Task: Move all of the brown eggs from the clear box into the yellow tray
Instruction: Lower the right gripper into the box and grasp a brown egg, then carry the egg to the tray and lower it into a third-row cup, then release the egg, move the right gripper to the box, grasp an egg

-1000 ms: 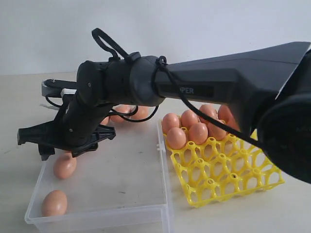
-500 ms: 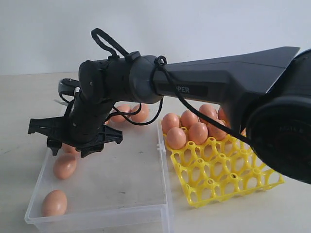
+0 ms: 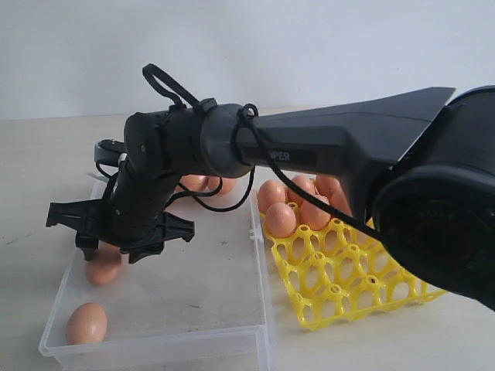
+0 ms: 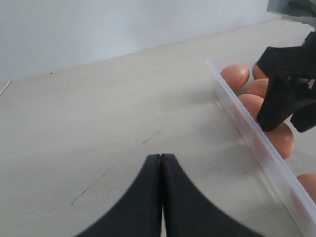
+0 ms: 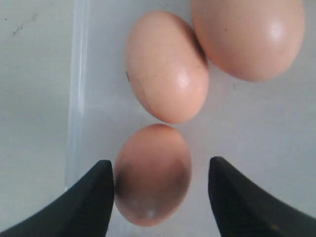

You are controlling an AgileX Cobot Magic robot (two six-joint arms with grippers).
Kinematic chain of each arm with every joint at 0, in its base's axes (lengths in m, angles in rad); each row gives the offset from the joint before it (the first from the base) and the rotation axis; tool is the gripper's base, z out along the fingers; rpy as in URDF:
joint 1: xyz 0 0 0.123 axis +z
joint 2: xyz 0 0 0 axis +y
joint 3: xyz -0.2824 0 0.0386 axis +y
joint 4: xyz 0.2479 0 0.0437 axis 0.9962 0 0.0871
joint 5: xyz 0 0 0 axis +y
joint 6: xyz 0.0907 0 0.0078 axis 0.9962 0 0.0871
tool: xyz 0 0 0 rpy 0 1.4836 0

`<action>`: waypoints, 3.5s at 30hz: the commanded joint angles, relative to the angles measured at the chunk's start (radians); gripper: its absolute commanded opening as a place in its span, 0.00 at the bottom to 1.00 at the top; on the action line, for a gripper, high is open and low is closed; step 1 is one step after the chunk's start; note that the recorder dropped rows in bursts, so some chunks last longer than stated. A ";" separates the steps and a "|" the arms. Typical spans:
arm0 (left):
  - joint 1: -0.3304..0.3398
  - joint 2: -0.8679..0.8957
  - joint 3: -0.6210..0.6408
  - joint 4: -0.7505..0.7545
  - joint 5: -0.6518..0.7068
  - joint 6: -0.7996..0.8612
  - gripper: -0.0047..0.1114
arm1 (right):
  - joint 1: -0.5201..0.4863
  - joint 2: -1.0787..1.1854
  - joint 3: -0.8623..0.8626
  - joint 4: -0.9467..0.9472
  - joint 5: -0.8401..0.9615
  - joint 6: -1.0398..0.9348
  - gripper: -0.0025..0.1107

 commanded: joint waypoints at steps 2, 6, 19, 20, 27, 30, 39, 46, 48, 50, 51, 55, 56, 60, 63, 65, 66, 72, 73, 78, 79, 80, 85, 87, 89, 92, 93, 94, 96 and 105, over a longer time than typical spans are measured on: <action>0.002 -0.006 -0.004 -0.008 -0.008 -0.005 0.04 | 0.010 0.012 -0.006 0.025 -0.038 -0.017 0.51; 0.002 -0.006 -0.004 -0.008 -0.008 -0.005 0.04 | 0.022 0.021 -0.006 0.032 -0.057 -0.024 0.51; 0.002 -0.006 -0.004 -0.008 -0.008 -0.005 0.04 | 0.009 -0.074 0.051 -0.029 -0.137 -0.126 0.02; 0.002 -0.006 -0.004 -0.008 -0.008 -0.005 0.04 | 0.004 -0.115 0.093 -0.071 -0.190 -0.134 0.02; 0.002 -0.006 -0.004 -0.008 -0.008 -0.005 0.04 | -0.100 -0.551 0.818 -0.210 -0.982 -0.316 0.02; 0.002 -0.006 -0.004 -0.008 -0.008 -0.005 0.04 | -0.165 -0.671 1.080 -0.151 -1.101 -0.464 0.02; 0.002 -0.006 -0.004 -0.008 -0.008 -0.005 0.04 | -0.181 -0.642 1.421 -0.099 -1.464 -0.469 0.02; 0.002 -0.006 -0.004 -0.008 -0.008 -0.005 0.04 | -0.181 -0.559 1.421 -0.099 -1.508 -0.460 0.02; 0.002 -0.006 -0.004 -0.008 -0.008 -0.005 0.04 | -0.181 -0.556 1.421 -0.099 -1.521 -0.458 0.02; 0.002 -0.006 -0.004 -0.008 -0.008 -0.005 0.04 | -0.181 -0.554 1.421 -0.099 -1.533 -0.458 0.02; 0.002 -0.006 -0.004 -0.008 -0.008 -0.005 0.04 | -0.181 -0.554 1.421 -0.099 -1.534 -0.458 0.02; 0.002 -0.006 -0.004 -0.008 -0.008 -0.005 0.04 | -0.181 -0.554 1.421 -0.099 -1.532 -0.458 0.02; 0.002 -0.006 -0.004 -0.008 -0.008 -0.005 0.04 | -0.181 -0.554 1.421 -0.099 -1.528 -0.458 0.02; 0.002 -0.006 -0.004 -0.008 -0.008 -0.005 0.04 | -0.181 -0.554 1.421 -0.115 -1.524 -0.441 0.04; 0.002 -0.006 -0.004 -0.008 -0.008 -0.005 0.04 | -0.181 -0.554 1.421 -0.115 -1.523 -0.439 0.13; 0.002 -0.006 -0.004 -0.008 -0.008 -0.005 0.04 | -0.181 -0.554 1.421 -0.117 -1.518 -0.439 0.25; 0.002 -0.006 -0.004 -0.008 -0.008 -0.005 0.04 | -0.181 -0.554 1.421 -0.117 -1.518 -0.439 0.32; 0.002 -0.006 -0.004 -0.008 -0.008 -0.005 0.04 | -0.181 -0.569 1.421 -0.117 -1.485 -0.462 0.64; 0.002 -0.006 -0.004 -0.008 -0.008 -0.005 0.04 | -0.181 -0.585 1.421 -0.117 -1.468 -0.478 0.63; 0.002 -0.006 -0.004 -0.008 -0.008 -0.005 0.04 | -0.181 -0.974 1.391 -0.065 -1.087 -0.637 0.19; 0.002 -0.006 -0.004 -0.008 -0.008 -0.005 0.04 | -0.181 -1.035 1.318 -0.065 -0.906 -0.593 0.05; 0.002 -0.006 -0.004 -0.008 -0.008 -0.005 0.04 | -0.181 -1.052 1.266 -0.073 -0.760 -0.560 0.02; 0.002 -0.006 -0.004 -0.008 -0.008 -0.005 0.04 | -0.094 -0.836 0.850 -0.013 -0.164 -0.600 0.02; 0.002 -0.006 -0.004 -0.008 -0.008 -0.005 0.04 | -0.062 -0.741 0.745 0.025 -0.084 -0.642 0.02; 0.002 -0.006 -0.004 -0.008 -0.008 -0.005 0.04 | -0.044 -0.652 0.666 0.079 -0.032 -0.645 0.04; 0.002 -0.006 -0.004 -0.008 -0.008 -0.005 0.04 | -0.030 -0.512 0.534 0.166 0.054 -0.605 0.13; 0.002 -0.006 -0.004 -0.008 -0.008 -0.005 0.04 | -0.024 -0.454 0.483 0.187 0.091 -0.571 0.19; 0.002 -0.006 -0.004 -0.008 -0.008 -0.005 0.04 | -0.017 -0.417 0.450 0.200 0.111 -0.550 0.23; 0.002 -0.006 -0.004 -0.008 -0.008 -0.005 0.04 | -0.007 -0.338 0.386 0.240 0.129 -0.523 0.34; 0.002 -0.006 -0.004 -0.008 -0.008 -0.005 0.04 | 0.014 -0.205 0.289 0.336 0.008 -0.486 0.55</action>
